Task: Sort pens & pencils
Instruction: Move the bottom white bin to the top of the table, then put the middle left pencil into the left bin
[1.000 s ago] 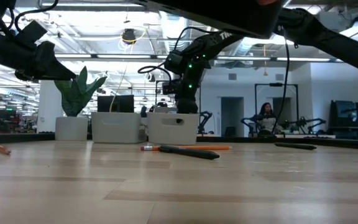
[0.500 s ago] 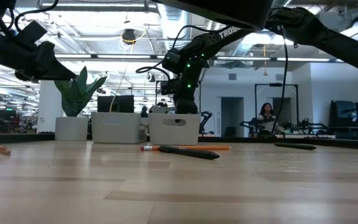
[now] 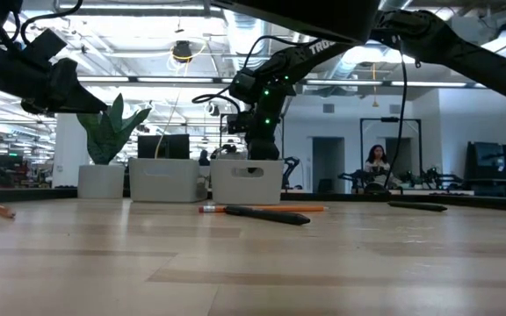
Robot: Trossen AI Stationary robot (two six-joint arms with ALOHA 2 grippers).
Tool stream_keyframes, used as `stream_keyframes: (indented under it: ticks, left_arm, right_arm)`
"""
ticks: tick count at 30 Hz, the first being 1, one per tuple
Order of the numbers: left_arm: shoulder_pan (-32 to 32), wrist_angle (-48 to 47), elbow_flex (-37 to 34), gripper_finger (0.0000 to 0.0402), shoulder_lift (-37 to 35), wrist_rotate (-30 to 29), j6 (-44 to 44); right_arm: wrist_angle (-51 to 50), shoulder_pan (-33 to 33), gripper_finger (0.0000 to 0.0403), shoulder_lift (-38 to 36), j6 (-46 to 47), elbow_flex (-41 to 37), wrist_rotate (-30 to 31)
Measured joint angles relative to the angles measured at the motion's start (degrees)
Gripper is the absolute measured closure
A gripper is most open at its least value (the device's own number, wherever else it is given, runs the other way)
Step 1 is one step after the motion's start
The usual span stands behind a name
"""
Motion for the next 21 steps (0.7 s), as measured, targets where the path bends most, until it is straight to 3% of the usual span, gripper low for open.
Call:
stream_keyframes:
  ticks: [10, 21]
  left_arm:
    - [0.0, 0.0, -0.02, 0.0265, 0.0, -0.01, -0.04]
    - [0.02, 0.0, -0.02, 0.0265, 0.01, -0.01, -0.27]
  right_arm:
    - [0.0, 0.0, 0.0192, 0.0, 0.02, 0.0, 0.13]
    - [-0.02, -0.26, 0.0182, 0.0, 3.04, 0.0, 0.2]
